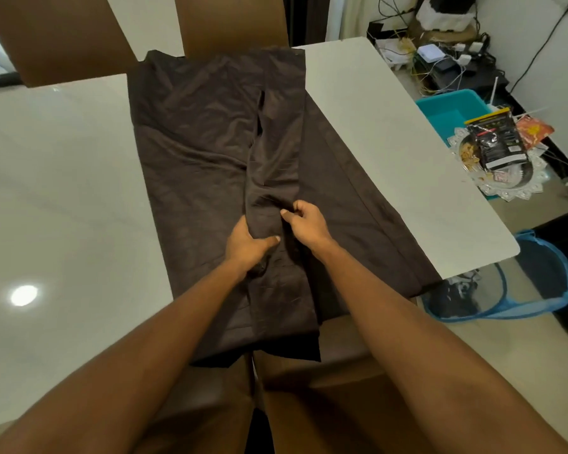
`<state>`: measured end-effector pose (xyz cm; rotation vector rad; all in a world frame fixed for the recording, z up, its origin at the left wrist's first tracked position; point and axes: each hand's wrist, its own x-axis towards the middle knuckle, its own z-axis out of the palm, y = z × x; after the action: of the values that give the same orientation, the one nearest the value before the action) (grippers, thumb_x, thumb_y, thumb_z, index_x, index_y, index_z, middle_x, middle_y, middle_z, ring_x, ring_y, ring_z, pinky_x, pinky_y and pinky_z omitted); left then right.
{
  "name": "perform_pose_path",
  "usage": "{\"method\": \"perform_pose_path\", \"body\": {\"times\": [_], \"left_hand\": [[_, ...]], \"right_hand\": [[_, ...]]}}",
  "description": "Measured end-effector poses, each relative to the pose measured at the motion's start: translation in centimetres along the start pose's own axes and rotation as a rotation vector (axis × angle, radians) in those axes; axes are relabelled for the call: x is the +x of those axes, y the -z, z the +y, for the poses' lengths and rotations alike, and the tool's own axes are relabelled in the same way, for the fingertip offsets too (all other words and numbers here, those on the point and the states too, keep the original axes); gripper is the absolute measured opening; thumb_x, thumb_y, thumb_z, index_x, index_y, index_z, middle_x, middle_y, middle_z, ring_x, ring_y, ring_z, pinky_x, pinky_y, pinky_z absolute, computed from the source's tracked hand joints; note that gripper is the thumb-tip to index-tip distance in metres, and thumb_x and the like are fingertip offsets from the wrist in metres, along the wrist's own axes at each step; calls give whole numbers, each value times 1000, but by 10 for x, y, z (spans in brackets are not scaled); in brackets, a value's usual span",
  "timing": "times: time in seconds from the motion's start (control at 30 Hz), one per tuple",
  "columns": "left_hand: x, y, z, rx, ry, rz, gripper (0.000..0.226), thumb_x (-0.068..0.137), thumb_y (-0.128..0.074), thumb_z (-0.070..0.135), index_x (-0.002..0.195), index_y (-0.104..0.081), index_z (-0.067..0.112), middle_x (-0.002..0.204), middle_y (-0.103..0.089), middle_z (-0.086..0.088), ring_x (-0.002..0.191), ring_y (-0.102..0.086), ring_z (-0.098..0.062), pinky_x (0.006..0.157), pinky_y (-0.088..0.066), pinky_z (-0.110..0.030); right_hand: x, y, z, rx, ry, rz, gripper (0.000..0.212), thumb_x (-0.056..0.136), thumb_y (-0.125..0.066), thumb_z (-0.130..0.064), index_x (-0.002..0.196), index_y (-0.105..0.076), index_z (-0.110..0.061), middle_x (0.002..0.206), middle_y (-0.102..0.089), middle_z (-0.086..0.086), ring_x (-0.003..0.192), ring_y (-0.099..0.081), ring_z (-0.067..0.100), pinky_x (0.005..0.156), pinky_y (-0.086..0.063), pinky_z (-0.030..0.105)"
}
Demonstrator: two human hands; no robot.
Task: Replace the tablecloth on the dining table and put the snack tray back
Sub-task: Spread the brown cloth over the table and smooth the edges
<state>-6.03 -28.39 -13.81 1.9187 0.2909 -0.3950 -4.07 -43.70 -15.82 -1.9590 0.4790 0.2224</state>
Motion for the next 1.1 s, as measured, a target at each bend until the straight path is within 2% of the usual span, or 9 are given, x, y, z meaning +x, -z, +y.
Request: {"method": "perform_pose_path", "body": {"times": [0.17,0.23,0.3,0.4,0.53,0.7,0.83,1.0,1.1], "left_hand": [[-20,-6,-5,183,-116,121,47,88,-71,21,132,-56,20,125,-66,-5,117,-60,-27,91,-44,-28],[-24,-1,-1,256,-141,142,43,89,-66,18,131,-55,21,123,-67,-6,115,-60,-29,91,-46,-31],[-25,8,1,347,-190,156,36,89,-62,14,124,-56,20,115,-68,-8,109,-62,-31,91,-50,-36],[-26,28,0,407,-182,179,32,90,-60,14,121,-56,18,112,-68,-10,105,-62,-33,92,-52,-43],[-36,65,-16,522,-170,212,28,94,-57,18,122,-53,19,113,-66,-11,100,-63,-34,87,-50,-40],[-58,112,-21,698,-203,309,13,89,-56,13,99,-52,20,89,-63,-3,75,-57,-26,72,-51,-38],[-82,167,-14,911,-213,383,14,89,-57,12,99,-55,22,87,-63,-2,71,-54,-22,65,-46,-35],[-124,226,-28,1118,-257,430,21,87,-56,7,104,-55,20,88,-61,-3,67,-56,-23,59,-45,-33],[-143,224,-45,1145,-306,391,31,87,-59,7,116,-56,16,93,-60,-6,65,-58,-26,57,-50,-35]], "right_hand": [[-4,2,2,-83,63,-19,26,97,-58,-40,74,-50,-29,73,-65,-6,71,-60,14,85,-51,51],[-6,2,0,-83,55,-6,27,95,-56,-52,92,-57,-25,83,-68,-2,81,-65,15,91,-51,51],[-9,3,-5,-71,40,2,48,91,-52,-66,122,-57,-30,89,-68,-10,95,-66,15,101,-46,48],[-13,4,-10,-122,27,-13,78,93,-40,-74,157,-26,-31,105,-68,-11,120,-60,20,117,-27,48],[-19,-3,-17,-308,49,-1,88,88,-27,-84,160,-14,-35,146,-54,3,139,-45,29,117,-19,53],[-23,-13,-26,-581,60,-4,89,85,-20,-88,159,-17,-38,150,-44,10,138,-41,33,110,-27,55],[-22,-18,-38,-686,-38,-29,89,86,-18,-86,158,-25,-34,154,-37,13,141,-35,35,111,-24,57],[-20,-58,-88,-309,-13,-71,93,84,-35,-84,153,-37,-21,154,-42,11,140,-40,35,114,-34,53],[-23,-97,-112,149,-105,-217,98,83,-55,-76,159,-23,-24,157,-39,4,137,-45,30,109,-44,49]]}}
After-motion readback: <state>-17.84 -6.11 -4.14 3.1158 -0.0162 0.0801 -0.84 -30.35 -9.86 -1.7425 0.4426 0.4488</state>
